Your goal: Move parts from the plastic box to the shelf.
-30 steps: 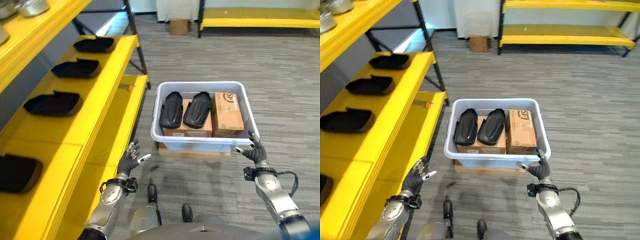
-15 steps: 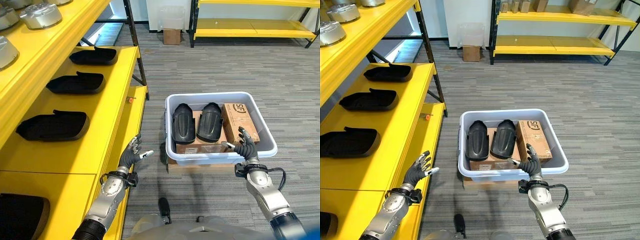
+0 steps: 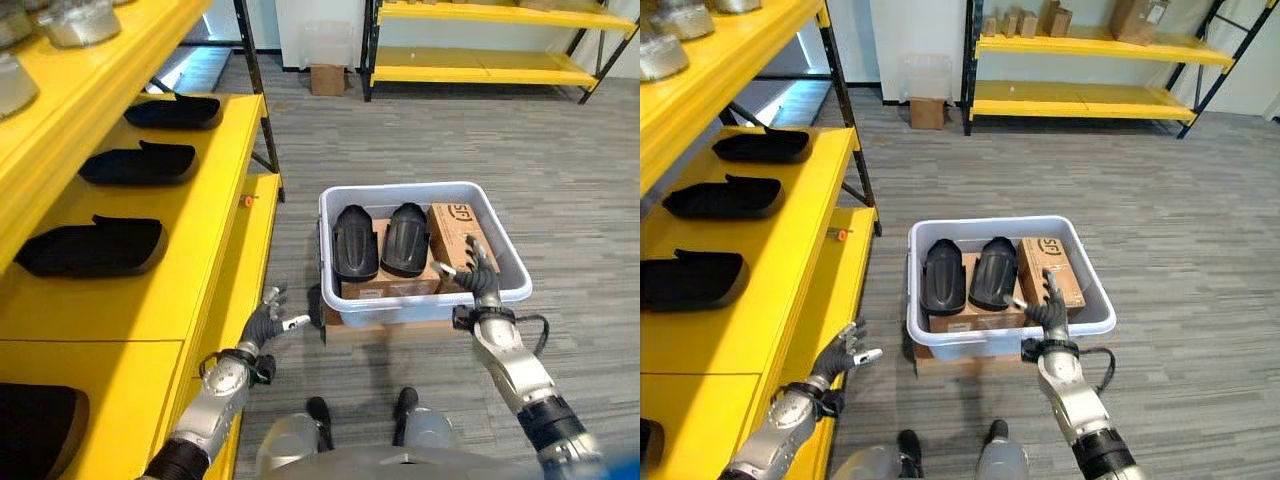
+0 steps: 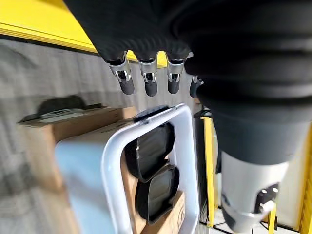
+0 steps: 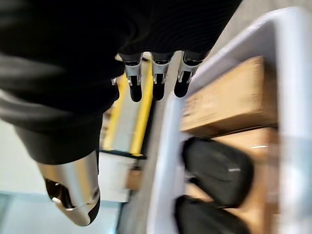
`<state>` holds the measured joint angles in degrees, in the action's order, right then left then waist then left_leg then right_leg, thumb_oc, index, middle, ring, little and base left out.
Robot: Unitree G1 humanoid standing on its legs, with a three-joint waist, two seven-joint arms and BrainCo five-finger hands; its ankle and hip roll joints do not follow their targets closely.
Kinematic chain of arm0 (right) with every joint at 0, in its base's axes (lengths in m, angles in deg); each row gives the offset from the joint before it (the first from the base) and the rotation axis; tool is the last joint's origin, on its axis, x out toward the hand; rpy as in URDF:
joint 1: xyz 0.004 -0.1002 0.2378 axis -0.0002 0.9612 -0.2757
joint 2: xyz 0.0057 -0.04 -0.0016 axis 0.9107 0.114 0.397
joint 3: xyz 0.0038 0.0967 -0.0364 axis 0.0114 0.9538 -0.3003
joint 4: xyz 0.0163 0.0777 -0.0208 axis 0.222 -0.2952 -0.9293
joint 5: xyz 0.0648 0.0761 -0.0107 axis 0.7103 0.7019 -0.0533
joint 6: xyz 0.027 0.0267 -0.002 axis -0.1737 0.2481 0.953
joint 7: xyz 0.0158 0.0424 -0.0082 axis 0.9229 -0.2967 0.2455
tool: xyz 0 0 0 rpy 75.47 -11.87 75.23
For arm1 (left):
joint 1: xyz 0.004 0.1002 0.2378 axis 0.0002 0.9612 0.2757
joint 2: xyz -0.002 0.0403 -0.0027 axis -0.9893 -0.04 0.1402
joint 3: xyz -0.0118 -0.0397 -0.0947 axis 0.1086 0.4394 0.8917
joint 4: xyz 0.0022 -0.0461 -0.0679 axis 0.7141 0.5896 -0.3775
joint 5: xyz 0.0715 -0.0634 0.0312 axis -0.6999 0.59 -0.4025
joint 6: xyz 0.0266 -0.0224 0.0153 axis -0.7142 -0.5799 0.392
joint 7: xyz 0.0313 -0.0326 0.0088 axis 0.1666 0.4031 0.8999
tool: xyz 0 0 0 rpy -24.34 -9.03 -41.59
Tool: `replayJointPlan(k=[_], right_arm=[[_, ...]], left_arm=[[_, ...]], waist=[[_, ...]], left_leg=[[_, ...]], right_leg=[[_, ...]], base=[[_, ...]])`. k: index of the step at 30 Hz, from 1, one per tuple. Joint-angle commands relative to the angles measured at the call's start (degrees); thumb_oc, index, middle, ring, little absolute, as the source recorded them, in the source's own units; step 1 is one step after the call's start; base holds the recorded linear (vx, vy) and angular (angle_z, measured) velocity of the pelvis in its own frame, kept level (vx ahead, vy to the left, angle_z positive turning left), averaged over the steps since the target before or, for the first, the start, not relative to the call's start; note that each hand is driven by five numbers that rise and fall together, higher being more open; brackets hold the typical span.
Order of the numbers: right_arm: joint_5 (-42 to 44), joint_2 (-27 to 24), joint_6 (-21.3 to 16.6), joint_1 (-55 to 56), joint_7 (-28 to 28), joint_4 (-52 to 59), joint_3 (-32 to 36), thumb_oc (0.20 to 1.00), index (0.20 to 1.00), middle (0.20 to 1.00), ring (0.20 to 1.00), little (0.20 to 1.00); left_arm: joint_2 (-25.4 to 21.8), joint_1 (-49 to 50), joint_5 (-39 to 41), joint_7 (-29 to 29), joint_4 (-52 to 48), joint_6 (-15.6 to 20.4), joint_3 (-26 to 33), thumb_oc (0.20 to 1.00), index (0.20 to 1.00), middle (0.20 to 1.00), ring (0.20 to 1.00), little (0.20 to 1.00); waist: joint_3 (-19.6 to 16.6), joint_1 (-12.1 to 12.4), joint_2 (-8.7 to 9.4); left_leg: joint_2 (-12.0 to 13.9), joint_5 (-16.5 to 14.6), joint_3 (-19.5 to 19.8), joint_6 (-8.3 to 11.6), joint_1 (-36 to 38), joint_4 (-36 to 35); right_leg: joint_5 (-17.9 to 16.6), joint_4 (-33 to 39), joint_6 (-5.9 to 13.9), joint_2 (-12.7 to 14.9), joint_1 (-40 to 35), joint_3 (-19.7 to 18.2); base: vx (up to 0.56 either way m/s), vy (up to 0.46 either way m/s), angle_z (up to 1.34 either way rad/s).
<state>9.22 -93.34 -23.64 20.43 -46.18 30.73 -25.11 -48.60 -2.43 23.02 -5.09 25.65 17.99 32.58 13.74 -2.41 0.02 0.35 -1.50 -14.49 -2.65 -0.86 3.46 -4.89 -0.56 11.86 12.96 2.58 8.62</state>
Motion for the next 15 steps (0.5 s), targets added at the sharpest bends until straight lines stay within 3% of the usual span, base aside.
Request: replayJointPlan(k=[1,8,15], right_arm=[[0.26,-0.54,-2.23,-2.0,0.3,2.46,1.2,1.0,1.0,1.0,1.0,1.0],[0.78,-0.96,-1.06,-2.01,-0.03,2.02,0.32,1.0,1.0,1.0,1.0,1.0],[1.64,-0.78,-0.66,-4.07,-0.43,-0.02,-1.53,1.0,1.0,1.0,1.0,1.0]], left_arm=[[-0.45,1.29,-0.53,-0.19,-4.41,4.27,-0.59,1.0,1.0,1.0,1.0,1.0],[0.72,1.34,-2.15,0.23,-4.29,3.25,-1.18,1.0,1.0,1.0,1.0,1.0],[1.35,1.84,-2.14,0.58,-3.54,3.73,-0.75,1.0,1.0,1.0,1.0,1.0]], waist=[[-2.91,-0.53,1.92],[-5.12,-0.46,1.9],[-5.51,1.43,1.65]], left_leg=[[2.18,-1.29,2.59,1.69,13.73,-8.46],[3.4,-0.06,2.98,3.0,12.18,-8.46],[5.66,2.57,-0.06,4.83,11.13,-8.46]], right_leg=[[-8.41,3.55,-2.46,-3.42,0.26,0.61],[-4.45,5.56,-5.0,-5.87,-4.72,0.18],[-1.64,5.56,-6.37,-5.82,-8.13,5.04]], base=[[0.14,-0.156,0.66],[0.12,-0.142,0.28],[0.04,-0.107,0.02]])
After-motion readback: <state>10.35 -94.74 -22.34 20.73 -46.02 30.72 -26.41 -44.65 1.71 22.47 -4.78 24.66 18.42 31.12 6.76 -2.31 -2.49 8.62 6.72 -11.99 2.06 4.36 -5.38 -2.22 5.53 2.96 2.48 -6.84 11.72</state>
